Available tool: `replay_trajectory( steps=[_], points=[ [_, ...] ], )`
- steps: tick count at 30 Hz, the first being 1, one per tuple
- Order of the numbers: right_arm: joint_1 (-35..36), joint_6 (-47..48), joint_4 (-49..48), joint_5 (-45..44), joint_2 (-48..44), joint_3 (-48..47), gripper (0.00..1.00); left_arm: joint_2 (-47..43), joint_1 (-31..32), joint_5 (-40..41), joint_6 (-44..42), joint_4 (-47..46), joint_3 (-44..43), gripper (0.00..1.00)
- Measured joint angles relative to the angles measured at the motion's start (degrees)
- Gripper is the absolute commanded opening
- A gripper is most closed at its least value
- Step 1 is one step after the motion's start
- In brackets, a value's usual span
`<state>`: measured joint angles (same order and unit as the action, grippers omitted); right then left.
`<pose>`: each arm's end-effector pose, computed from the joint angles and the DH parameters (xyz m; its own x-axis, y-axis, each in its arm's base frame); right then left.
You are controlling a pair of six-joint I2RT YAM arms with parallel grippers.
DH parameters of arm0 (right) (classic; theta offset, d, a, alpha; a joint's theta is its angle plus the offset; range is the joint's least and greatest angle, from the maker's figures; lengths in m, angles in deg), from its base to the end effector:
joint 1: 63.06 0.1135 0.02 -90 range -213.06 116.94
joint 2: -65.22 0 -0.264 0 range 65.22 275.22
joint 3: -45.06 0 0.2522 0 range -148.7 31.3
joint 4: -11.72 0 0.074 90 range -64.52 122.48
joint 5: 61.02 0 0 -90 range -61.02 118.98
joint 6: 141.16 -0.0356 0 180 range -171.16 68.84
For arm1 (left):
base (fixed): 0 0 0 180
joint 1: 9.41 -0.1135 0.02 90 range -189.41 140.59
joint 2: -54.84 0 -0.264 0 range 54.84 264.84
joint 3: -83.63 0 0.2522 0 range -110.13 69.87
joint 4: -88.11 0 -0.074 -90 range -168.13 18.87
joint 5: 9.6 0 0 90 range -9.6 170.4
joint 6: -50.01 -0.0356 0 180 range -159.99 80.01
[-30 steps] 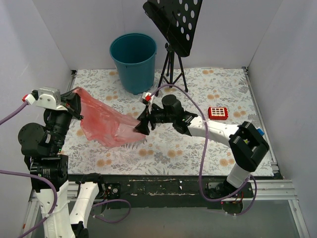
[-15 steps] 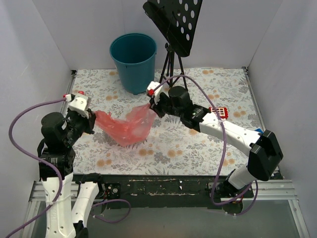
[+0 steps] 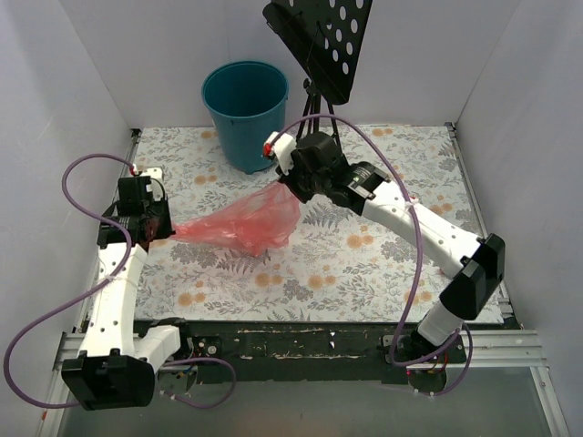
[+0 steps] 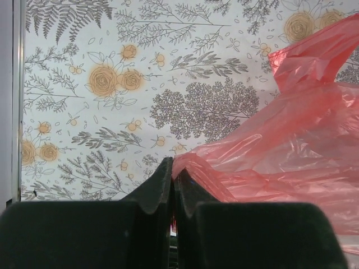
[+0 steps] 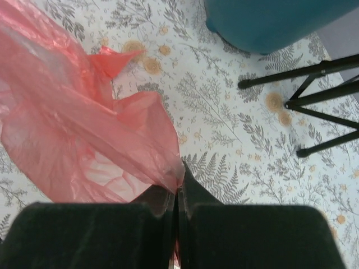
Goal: Put the trash bags into the trash bin
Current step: Unfold the trash bag at the center of the board.
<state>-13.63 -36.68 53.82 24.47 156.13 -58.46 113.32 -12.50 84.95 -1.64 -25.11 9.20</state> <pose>0.2399 0.2759 0.3786 -0.1318 -0.5372 -0.8331 -0.7702 0.5846 -0.2551 0.1932 0.0133 0.3230 -0.5427 -0.6487 -0.5335 -0.5617 0.7526 -0.3437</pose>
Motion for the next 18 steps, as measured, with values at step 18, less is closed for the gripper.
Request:
replay_trajectory(
  steps=[18],
  points=[
    [-1.2, 18.29, -26.99, -4.61, 41.24, -46.29, 0.01, 50.49, -6.14, -2.12, 4.98, 1.05, -78.16, 0.0]
  ],
)
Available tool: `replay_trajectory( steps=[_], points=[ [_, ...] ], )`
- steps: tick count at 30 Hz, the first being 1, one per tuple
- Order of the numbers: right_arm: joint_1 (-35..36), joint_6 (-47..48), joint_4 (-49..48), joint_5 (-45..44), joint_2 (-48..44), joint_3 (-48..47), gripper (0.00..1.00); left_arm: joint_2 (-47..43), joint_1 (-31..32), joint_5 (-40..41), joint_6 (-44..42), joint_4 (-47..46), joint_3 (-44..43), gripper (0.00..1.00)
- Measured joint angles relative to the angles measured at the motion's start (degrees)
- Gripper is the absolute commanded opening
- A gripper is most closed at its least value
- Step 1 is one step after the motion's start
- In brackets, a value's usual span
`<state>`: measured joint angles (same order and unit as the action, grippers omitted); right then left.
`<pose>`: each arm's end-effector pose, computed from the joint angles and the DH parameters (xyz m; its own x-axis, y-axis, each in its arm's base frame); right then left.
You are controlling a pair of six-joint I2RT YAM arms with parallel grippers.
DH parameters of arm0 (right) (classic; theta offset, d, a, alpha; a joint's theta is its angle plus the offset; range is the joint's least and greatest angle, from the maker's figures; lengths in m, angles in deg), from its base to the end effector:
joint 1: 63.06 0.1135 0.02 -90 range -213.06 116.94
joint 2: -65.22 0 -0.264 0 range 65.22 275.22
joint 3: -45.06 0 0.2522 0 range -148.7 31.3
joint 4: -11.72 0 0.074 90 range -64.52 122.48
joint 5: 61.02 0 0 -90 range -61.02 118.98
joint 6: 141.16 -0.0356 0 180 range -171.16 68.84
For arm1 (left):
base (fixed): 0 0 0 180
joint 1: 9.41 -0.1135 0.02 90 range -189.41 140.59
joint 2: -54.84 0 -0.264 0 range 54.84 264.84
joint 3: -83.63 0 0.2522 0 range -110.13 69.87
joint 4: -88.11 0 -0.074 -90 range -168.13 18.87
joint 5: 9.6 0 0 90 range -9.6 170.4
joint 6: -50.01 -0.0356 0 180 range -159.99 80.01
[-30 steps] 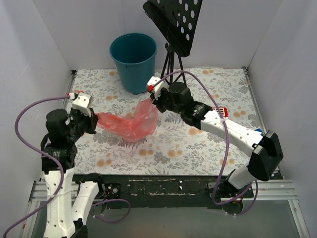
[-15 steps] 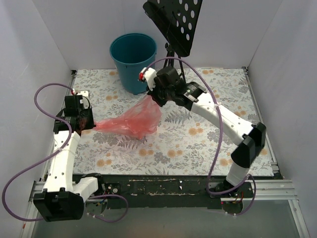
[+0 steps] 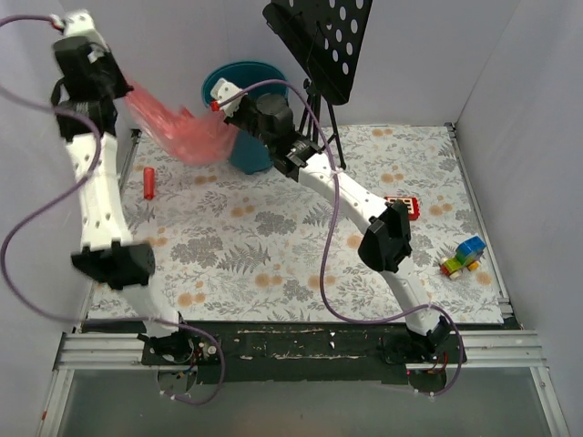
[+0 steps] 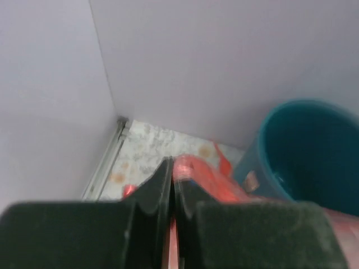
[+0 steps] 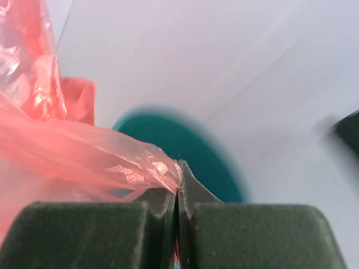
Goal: Put the trash bags into the trash bin
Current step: Unfold the trash bag at the center of the board, then move the trash bin to the center of the board.
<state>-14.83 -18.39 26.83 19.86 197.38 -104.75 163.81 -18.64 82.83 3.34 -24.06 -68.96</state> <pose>0.3683 0.4039 0.3905 0.3663 -0.3921 -0.8438 -0.5145 0.6702 -0.5348 0.3831 0.0638 0.4922 -0.1583 -0.7203 -0.6754 -0.4221 0.6677 -0.6132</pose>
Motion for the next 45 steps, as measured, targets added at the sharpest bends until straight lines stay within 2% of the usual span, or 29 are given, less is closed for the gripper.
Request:
replay_trajectory(
  steps=[1, 4, 5, 7, 9, 10, 11, 12, 13, 15, 17, 19, 21, 23, 28, 29, 30, 31, 32, 34, 40, 45],
  points=[
    [0.07, 2.67, -5.66, 1.07, -0.61, -0.59, 0.01, -4.46, -0.26, 0.22, -0.13, -6.16, 2.64, 0.0],
    [1.16, 12.44, -21.46, 7.21, -5.9, -0.11, 0.01, -31.54, -0.5, -3.41, -1.97, -37.27, 29.66, 0.0],
    [2.12, 15.56, -26.08, 9.55, -8.57, 0.59, 0.01, -39.41, -0.35, -6.51, -2.82, -46.47, 35.63, 0.0],
    [4.83, 20.31, -34.77, 12.63, -14.08, 2.78, 0.01, -50.14, -0.26, -14.14, -3.98, -61.24, 40.3, 0.0],
    [8.59, 24.48, -46.77, 12.76, -23.45, 13.55, 0.01, -57.18, 0.0, -23.21, -4.61, -70.84, 41.9, 0.0],
    [10.23, 25.88, -51.74, 11.96, -29.03, 22.12, 0.01, -60.85, 0.2, -29.44, -7.17, -71.87, 44.57, 0.0],
    [10.97, 26.4, -53.33, 11.82, -35.23, 32.79, 0.01, -64.72, 0.72, -36.35, -12.33, -67.8, 48.61, 0.0],
    [10.73, 26.58, -51.12, 12.44, -41.68, 43.54, 0.01, -67.41, 1.62, -42.12, -20.92, -59.25, 52.43, 0.0],
    [9.7, 26.64, -45.99, 13.92, -46.12, 50.53, 0.01, -68.04, 2.86, -45.33, -28.98, -50.07, 55.28, 0.0],
    [6.58, 26.18, -27.74, 19.26, -53.16, 64.06, 0.01, -63.76, 9.55, -46.8, -43.41, -28.68, 62.99, 0.0],
    [5.57, 24.17, -10.14, 21.4, -55.45, 75.49, 0.01, -51.76, 14.71, -46.69, -48.59, -12.39, 68.5, 0.0],
    [7.72, 21.33, 5.66, 23.08, -56.08, 83.87, 0.01, -37.35, 17.25, -46.8, -49.48, -0.07, 72.41, 0.0],
    [10.38, 18.34, 16.63, 23.89, -58.66, 86.93, 0.01, -35.01, 17.77, -47.6, -46.42, 6.1, 74.84, 0.0],
    [11.58, 15.78, 19.58, 24.0, -63.3, 85.96, 0.01, -42.99, 17.84, -48.96, -40.24, 5.27, 75.49, 0.0],
    [11.13, 9.25, 17.7, 21.31, -67.93, 75.84, 0.01, -69.61, 18.03, -48.39, -25.97, -6.8, 77.68, 0.0],
    [11.08, 8.26, 17.18, 20.85, -67.93, 74.62, 0.12, -72.87, 18.29, -47.25, -23.69, -8.31, 78.14, 0.0],
    [11.06, 7.41, 16.94, 20.33, -67.91, 73.94, 0.26, -74.66, 18.45, -45.7, -21.68, -9.14, 78.47, 0.0],
    [11.04, 6.56, 17.29, 19.96, -67.69, 73.75, 0.4, -75.1, 18.45, -43.52, -20.0, -9.49, 78.6, 0.0],
    [11.04, 6.19, 17.51, 19.85, -67.6, 73.75, 0.49, -74.73, 18.43, -41.13, -18.58, -9.62, 78.86, 0.0],
    [11.04, 5.44, 20.55, 20.13, -65.99, 72.24, 0.57, -72.87, 18.43, -35.74, -16.24, -8.79, 79.47, 0.0],
    [11.04, 3.37, 28.59, 23.32, -59.52, 58.38, 0.59, -70.9, 18.34, -15.82, -11.93, -7.06, 80.28, 0.0],
    [9.7, -0.2, 25.81, 26.12, -57.57, 48.37, 0.6, -73.72, 17.77, -1.81, -12.63, -8.48, 80.32, 0.0]
  ],
)
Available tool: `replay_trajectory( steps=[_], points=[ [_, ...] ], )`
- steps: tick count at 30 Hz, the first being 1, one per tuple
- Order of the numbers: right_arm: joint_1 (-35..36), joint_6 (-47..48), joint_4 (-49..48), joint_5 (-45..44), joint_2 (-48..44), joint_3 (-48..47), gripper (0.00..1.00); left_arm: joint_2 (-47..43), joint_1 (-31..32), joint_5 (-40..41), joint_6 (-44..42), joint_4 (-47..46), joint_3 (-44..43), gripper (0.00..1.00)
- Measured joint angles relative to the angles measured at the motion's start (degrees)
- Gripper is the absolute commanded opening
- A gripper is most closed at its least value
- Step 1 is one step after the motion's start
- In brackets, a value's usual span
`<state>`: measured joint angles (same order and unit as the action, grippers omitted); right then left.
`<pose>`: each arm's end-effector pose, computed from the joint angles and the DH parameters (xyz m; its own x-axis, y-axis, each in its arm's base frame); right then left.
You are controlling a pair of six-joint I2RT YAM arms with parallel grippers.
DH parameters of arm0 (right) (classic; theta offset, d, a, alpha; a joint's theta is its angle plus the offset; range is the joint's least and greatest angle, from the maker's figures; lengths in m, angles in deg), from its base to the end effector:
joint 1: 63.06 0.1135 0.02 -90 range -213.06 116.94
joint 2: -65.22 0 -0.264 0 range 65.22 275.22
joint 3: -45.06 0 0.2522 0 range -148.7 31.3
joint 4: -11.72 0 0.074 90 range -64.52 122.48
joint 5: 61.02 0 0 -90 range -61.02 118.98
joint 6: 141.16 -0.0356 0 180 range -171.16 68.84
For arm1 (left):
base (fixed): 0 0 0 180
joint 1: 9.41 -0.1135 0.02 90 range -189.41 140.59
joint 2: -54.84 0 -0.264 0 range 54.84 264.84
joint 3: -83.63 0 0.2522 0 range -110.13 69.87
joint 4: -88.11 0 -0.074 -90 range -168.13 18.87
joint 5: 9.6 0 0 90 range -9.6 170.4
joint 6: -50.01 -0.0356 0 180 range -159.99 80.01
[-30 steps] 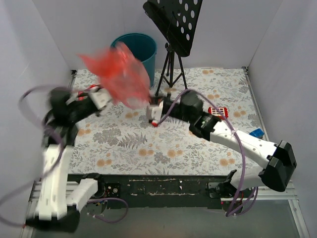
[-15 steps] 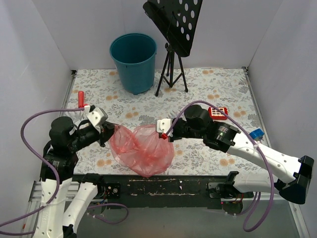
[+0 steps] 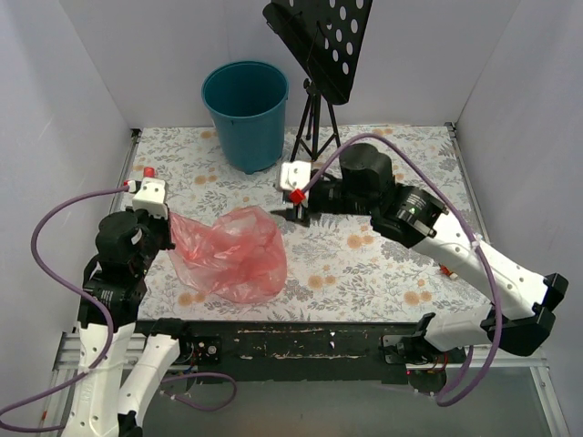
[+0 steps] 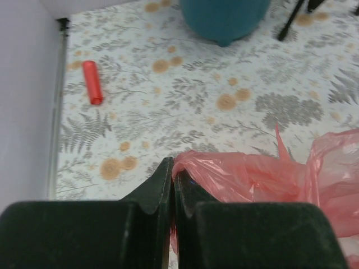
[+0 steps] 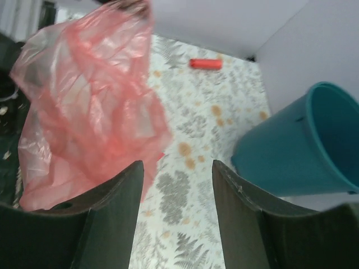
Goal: Put the trash bags into the trash bin
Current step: Move the trash bin to the center of the board.
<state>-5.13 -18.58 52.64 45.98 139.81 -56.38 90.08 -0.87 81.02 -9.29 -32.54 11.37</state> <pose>0.1397 0.2425 0.4557 0.4087 -0.3176 -0.8556 -0.8792 0.1144 -0.4624 0.1060 -0.0155 0.3760 -0.3938 -0.4571 -0.7975 -0.0727 0.8804 -0.4687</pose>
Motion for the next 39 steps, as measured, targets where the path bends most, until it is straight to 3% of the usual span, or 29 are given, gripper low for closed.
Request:
replay_trajectory(
  steps=[6, 14, 19, 29, 34, 39],
  points=[
    [-5.97, -1.92, -11.28, -1.07, 9.97, -6.86, 0.61, -1.81, -0.44, 5.53, -2.99, -0.63, -0.83, 0.0],
    [-9.62, 1.95, -16.15, -6.43, 35.54, -22.75, 0.62, -6.16, -0.57, -7.85, -5.99, 7.8, -4.48, 0.0],
    [-11.58, 4.0, -16.68, -7.58, 46.03, -35.52, 0.63, -8.7, -1.2, -12.7, -6.91, 12.02, -5.42, 0.0],
    [-14.38, 10.49, -18.58, -6.12, 51.34, -43.98, 0.64, -10.82, -4.96, -16.41, -6.19, 14.62, -5.4, 0.0],
    [-16.0, 11.47, -18.01, -5.46, 58.58, -49.72, 0.56, -11.74, -7.58, -19.02, -5.25, 14.6, -5.22, 0.0],
    [-18.29, 13.09, -14.27, -2.38, 59.78, -49.46, 0.43, -12.09, -8.09, -20.31, -4.92, 14.62, -5.22, 0.0]
  ],
)
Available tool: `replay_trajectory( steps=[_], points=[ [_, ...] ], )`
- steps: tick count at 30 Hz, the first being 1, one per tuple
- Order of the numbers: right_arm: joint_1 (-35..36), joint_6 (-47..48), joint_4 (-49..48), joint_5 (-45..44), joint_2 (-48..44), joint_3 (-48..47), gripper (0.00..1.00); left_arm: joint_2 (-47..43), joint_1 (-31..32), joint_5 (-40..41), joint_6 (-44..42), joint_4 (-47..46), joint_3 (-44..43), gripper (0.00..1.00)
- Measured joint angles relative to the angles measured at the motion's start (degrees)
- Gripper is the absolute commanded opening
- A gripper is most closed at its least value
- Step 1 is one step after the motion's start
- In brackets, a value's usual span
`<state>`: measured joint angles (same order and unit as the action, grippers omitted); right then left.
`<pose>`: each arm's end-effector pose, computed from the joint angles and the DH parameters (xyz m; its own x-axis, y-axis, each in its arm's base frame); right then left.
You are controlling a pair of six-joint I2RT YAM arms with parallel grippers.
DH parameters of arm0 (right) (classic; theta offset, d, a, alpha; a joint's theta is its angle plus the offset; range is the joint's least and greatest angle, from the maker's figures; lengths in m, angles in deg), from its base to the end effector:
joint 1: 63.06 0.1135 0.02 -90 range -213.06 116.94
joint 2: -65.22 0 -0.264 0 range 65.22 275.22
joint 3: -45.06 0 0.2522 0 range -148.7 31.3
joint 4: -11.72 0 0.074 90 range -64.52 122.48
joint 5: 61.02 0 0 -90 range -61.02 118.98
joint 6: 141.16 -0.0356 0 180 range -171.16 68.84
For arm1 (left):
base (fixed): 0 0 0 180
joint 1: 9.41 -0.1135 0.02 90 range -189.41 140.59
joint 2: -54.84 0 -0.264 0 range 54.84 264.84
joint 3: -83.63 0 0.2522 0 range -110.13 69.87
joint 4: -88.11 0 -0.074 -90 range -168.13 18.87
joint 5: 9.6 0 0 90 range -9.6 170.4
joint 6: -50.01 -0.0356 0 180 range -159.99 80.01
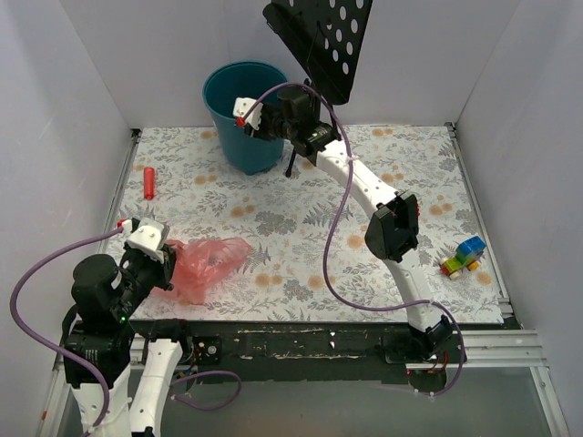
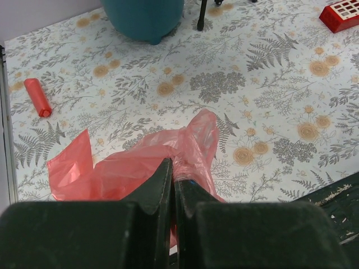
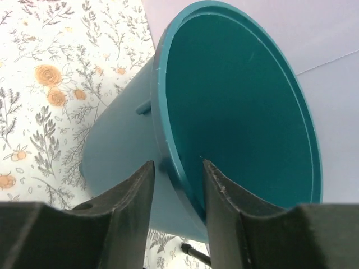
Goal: Put the trash bags into the trash bin
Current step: Move the trash bin to the center of the board.
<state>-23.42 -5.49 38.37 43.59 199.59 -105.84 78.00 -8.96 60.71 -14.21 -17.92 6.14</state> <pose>0.4202 0.3598 0.3549 0.4838 -0.4981 -0.7196 -0.6618 0.3298 -0.6732 0.0255 -0.0122 0.3861 -0.4439 -0.4060 -0.7988 0.1462 0.8467 -0.5116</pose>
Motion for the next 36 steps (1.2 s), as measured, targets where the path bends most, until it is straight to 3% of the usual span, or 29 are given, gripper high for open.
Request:
replay_trajectory(
  steps=[5, 10, 14, 24, 30, 36],
  points=[
    [-0.68, 1.53, 5.01, 3.78, -2.36, 1.07, 0.33, -0.07, -1.68, -1.27, 0.28, 0.07, 0.0, 0.0],
    [1.42, 6.84, 12.55, 6.73, -8.74, 8.87, 0.24, -0.07, -2.27, -2.36, 0.46, 0.31, -0.04, 0.0],
    [4.79, 9.49, 15.93, 7.1, -9.77, 10.64, 0.02, -0.07, -2.27, -2.69, 0.7, 0.92, -0.44, 0.0],
    [9.99, 10.88, 16.22, 7.8, -12.92, 13.05, 0.01, -0.07, -2.73, 1.86, 1.73, 1.03, -3.56, 0.0],
    [11.56, 5.64, 22.93, 8.59, -27.78, 22.36, 0.01, 0.72, -2.75, 11.04, 2.4, -0.92, -8.33, 0.0],
    [14.47, 0.76, 28.5, 8.87, -42.88, 28.44, 0.01, 9.55, -2.82, 17.09, 3.72, -7.1, -22.62, 0.0]
  ],
)
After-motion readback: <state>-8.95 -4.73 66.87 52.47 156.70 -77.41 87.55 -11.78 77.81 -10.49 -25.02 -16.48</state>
